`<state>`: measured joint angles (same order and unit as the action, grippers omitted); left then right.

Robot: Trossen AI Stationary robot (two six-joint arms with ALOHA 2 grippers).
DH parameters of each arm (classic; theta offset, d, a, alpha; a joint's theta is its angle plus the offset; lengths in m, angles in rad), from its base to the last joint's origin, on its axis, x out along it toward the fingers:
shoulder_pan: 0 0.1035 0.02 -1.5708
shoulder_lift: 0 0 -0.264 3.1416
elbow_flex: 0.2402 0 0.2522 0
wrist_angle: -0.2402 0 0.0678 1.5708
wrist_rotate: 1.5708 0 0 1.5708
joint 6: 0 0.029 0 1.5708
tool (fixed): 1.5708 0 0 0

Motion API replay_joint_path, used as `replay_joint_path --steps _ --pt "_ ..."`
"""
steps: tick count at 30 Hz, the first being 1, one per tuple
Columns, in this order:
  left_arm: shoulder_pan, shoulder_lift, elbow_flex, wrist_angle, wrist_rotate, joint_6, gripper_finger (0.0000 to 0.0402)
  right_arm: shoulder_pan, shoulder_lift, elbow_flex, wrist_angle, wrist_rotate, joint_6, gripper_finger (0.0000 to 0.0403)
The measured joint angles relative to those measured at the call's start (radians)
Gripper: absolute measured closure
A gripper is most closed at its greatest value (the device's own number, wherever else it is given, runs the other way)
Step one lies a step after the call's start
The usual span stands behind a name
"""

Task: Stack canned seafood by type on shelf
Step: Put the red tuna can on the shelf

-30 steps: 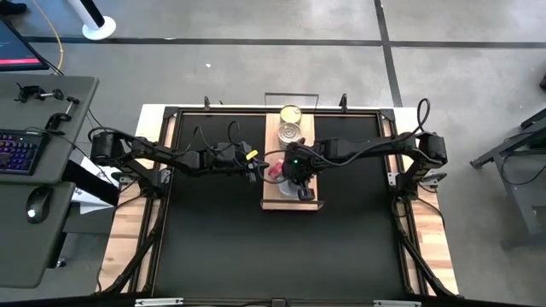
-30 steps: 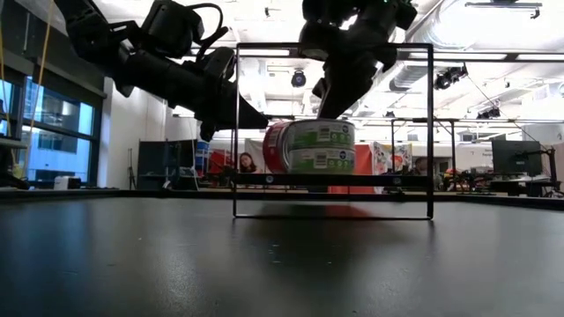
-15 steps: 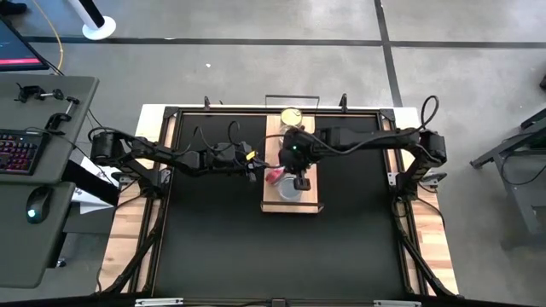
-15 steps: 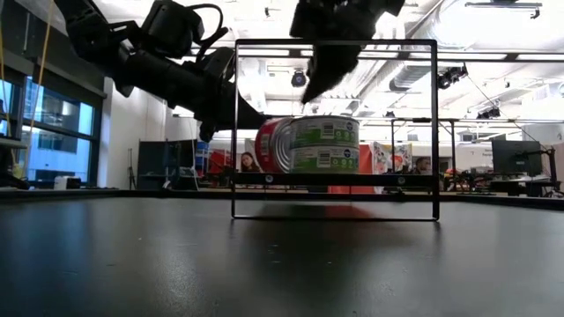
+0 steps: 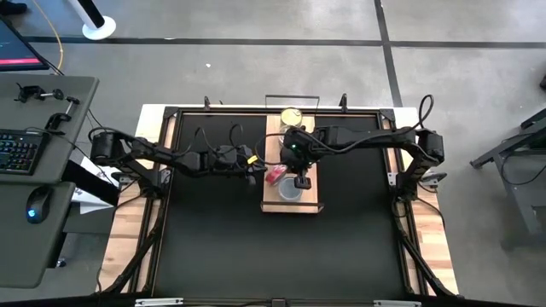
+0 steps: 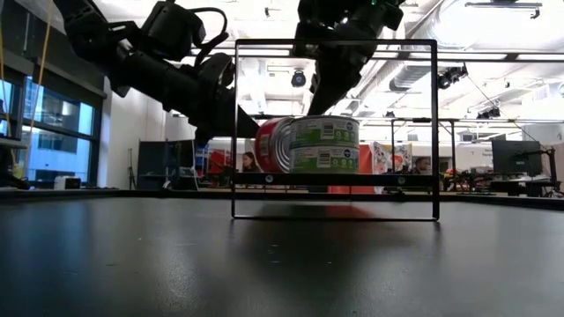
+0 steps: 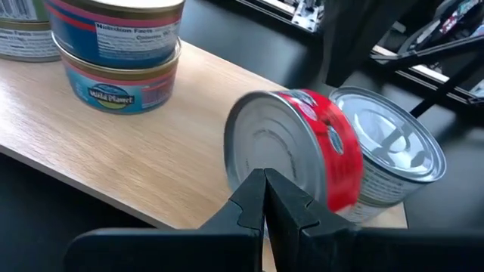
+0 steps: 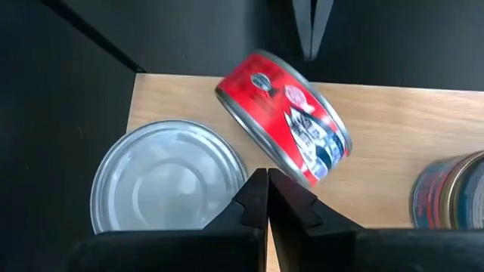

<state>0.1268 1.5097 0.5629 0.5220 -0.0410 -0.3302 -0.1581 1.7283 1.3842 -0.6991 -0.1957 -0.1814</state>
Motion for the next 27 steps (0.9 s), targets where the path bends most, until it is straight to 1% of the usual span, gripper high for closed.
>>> replay_joint_path --steps 9,21,27 --pt "-0.006 0.0 0.0 0.0 -0.001 0.01 0.0401 0.0 0.033 0.0 0.032 -0.007 -0.001 0.0403" --pt "-0.001 0.0 0.0 0.008 -0.05 0.01 0.0401 -0.001 0.041 0.0 0.063 0.036 0.001 0.0403" --pt "-0.001 0.053 0.0 0.096 -0.04 -0.011 0.0402 -0.001 0.063 0.0 0.076 0.047 0.009 0.0403"
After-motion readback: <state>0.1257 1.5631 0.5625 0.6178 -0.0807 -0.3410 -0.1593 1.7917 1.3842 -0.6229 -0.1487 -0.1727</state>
